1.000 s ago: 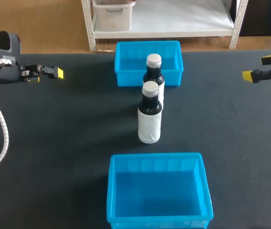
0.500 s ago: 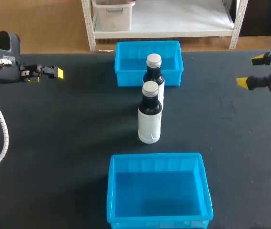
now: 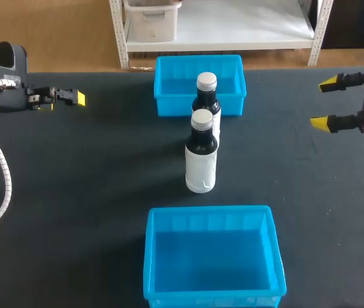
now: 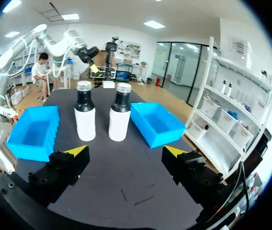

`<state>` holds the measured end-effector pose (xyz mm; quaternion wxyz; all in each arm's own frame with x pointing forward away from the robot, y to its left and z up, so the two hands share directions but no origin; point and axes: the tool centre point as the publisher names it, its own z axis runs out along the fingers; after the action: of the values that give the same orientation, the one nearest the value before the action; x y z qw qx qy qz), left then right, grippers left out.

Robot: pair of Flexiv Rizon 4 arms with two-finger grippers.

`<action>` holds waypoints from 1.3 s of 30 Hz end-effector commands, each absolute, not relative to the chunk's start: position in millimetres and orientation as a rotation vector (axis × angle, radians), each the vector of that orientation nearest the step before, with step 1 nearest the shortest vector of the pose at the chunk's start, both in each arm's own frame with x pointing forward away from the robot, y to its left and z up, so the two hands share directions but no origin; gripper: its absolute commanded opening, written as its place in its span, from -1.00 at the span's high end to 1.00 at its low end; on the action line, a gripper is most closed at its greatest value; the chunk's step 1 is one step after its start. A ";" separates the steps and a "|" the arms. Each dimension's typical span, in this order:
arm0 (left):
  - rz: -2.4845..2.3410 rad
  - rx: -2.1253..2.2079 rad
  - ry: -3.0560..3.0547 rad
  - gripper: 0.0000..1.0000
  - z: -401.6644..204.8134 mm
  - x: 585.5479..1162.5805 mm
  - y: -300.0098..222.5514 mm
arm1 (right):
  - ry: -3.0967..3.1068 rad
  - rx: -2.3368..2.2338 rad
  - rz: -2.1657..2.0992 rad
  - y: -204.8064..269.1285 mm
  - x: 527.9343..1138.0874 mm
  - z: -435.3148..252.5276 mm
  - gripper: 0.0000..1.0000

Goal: Pick up the bottle, and place it in the far bin if it is heavy, or in the near bin if it is light.

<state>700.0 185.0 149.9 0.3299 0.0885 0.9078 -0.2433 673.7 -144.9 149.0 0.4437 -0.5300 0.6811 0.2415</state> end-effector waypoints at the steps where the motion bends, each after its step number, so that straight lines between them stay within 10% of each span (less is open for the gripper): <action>1: -0.637 0.231 2.375 -1.00 149.9 700.0 185.0 | 1.387 -1.602 1.272 -140.8 674.7 147.8 -1.00; 39: -0.637 0.231 2.375 -1.00 149.9 700.0 185.0 | 1.524 -1.431 0.905 -44.2 634.5 150.5 -1.00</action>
<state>700.0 185.0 149.9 0.3299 0.0885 0.9078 -0.2434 635.6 -51.2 151.5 0.4094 -0.5764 0.6007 0.3733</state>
